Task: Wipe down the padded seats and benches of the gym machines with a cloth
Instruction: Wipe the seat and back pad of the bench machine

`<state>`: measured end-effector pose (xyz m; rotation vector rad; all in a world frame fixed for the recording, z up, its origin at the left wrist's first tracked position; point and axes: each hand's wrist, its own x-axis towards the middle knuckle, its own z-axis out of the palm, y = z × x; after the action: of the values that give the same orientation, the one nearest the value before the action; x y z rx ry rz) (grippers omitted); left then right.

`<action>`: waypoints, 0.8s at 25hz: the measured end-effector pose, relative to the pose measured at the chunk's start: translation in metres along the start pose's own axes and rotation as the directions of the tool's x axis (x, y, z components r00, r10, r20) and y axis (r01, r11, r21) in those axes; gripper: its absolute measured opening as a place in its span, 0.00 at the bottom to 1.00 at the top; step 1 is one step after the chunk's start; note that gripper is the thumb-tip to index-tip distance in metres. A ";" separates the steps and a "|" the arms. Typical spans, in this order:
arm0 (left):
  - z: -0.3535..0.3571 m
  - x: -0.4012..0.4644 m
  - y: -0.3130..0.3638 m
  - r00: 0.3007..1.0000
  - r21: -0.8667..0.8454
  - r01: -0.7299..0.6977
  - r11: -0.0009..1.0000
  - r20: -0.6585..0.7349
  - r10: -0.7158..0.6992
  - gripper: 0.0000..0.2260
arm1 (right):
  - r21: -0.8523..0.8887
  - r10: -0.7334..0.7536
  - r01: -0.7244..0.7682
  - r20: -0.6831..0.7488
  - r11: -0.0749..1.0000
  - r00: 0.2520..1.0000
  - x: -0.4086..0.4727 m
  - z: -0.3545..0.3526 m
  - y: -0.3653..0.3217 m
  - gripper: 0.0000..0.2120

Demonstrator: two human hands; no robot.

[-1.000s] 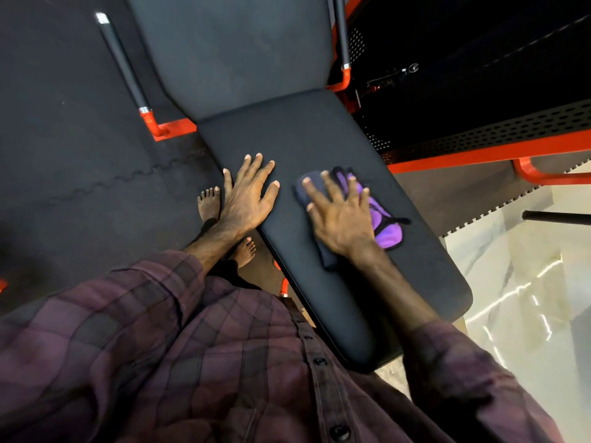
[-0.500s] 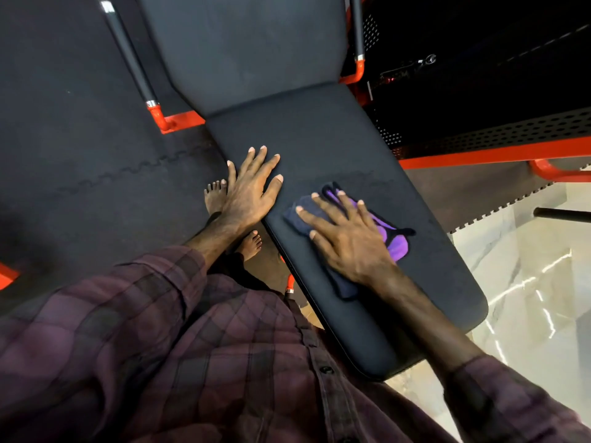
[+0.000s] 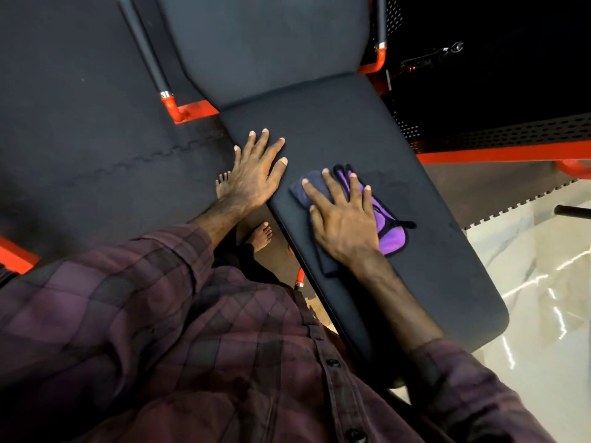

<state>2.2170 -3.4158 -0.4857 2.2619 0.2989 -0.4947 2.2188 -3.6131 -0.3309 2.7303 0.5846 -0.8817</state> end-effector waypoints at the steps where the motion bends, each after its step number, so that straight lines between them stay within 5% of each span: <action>1: 0.000 0.000 -0.001 1.000 0.003 -0.004 1.000 -0.010 0.004 0.25 | -0.007 0.019 -0.019 -0.004 1.000 1.000 0.008 0.001 -0.014 0.28; 4: 0.002 -0.001 0.000 1.000 0.007 -0.006 1.000 -0.025 0.006 0.25 | -0.024 -0.232 0.232 -0.035 0.973 0.972 -0.019 0.008 -0.014 0.27; 6: 0.002 0.001 0.002 1.000 0.015 0.010 1.000 -0.023 -0.010 0.25 | -0.004 -0.270 0.270 -0.066 0.963 0.961 -0.037 0.006 0.019 0.26; 10: 0.004 0.009 0.010 0.995 0.036 0.096 0.995 0.013 -0.097 0.27 | 0.016 0.132 -0.131 -0.065 0.991 0.989 0.010 -0.002 0.018 0.28; 15: 0.003 0.019 0.024 0.985 0.044 0.164 0.985 0.041 -0.166 0.29 | 0.012 -0.205 0.207 -0.102 0.978 0.973 -0.036 0.005 0.058 0.26; 18: 0.004 0.019 0.026 0.985 0.063 0.165 0.984 0.032 -0.167 0.30 | 0.047 0.153 -0.149 -0.116 0.988 0.981 -0.012 -0.004 0.079 0.27; 20: 0.005 0.019 0.026 0.984 0.055 0.175 0.983 0.022 -0.177 0.30 | 0.037 0.203 -0.201 -0.104 0.979 0.974 0.007 -0.004 0.063 0.28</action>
<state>2.2426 -3.4351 -0.4802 2.2892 0.4802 -0.6314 2.2534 -3.6658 -0.3273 2.8115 0.3071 -0.7017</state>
